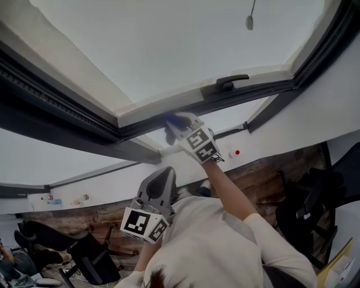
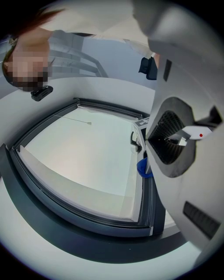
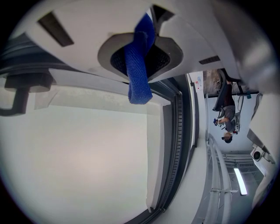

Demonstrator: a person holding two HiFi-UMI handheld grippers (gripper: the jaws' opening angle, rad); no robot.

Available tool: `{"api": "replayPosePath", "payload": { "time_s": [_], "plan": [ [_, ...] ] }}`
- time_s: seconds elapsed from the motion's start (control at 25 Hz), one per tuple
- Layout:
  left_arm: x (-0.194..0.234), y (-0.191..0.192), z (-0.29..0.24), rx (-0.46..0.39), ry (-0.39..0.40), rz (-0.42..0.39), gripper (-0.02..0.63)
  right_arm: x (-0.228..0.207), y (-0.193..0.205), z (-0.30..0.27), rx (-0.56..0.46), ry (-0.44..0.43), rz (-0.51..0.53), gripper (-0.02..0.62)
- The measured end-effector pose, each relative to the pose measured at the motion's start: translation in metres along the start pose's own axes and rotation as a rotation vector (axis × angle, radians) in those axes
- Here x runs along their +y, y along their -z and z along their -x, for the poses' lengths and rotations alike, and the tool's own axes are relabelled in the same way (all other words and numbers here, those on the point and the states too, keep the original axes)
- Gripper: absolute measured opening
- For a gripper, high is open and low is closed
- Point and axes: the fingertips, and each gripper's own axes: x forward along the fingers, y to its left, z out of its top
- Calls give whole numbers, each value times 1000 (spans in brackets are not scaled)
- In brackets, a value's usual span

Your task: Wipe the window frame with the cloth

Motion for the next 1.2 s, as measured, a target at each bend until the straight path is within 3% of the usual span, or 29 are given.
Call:
{"api": "replayPosePath", "payload": {
  "time_s": [1.2],
  "plan": [
    [-24,5,-7,5,21,-17,9,-54,12,41,-9,121,-44,49]
  ]
}}
